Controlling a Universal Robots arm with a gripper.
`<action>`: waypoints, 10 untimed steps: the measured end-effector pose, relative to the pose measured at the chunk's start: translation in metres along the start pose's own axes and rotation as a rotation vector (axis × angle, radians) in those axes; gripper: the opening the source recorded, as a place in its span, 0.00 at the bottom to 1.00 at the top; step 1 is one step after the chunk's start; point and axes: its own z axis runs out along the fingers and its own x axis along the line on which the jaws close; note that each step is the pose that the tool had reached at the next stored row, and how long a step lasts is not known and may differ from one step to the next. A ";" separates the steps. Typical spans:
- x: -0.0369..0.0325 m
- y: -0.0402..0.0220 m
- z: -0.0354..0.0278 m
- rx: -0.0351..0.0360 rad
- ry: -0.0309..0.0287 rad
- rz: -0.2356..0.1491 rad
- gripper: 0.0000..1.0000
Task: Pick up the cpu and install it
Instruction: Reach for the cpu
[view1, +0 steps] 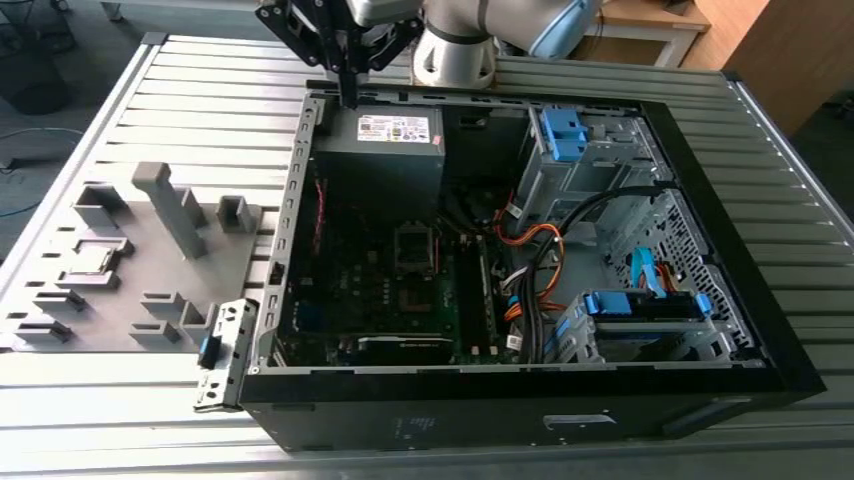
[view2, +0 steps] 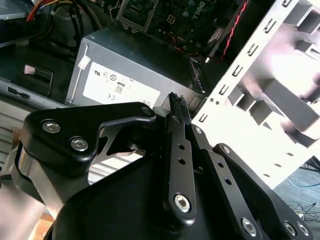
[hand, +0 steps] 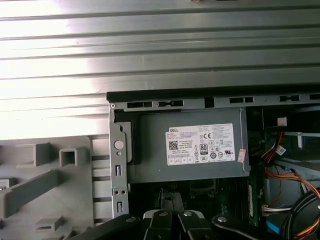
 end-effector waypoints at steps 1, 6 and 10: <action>0.0017 -0.0001 0.0000 0.0000 0.0000 0.000 0.11; 0.0114 -0.0009 -0.0002 0.0000 -0.0002 0.000 0.11; 0.0198 -0.0015 -0.0003 0.0000 -0.0004 0.000 0.11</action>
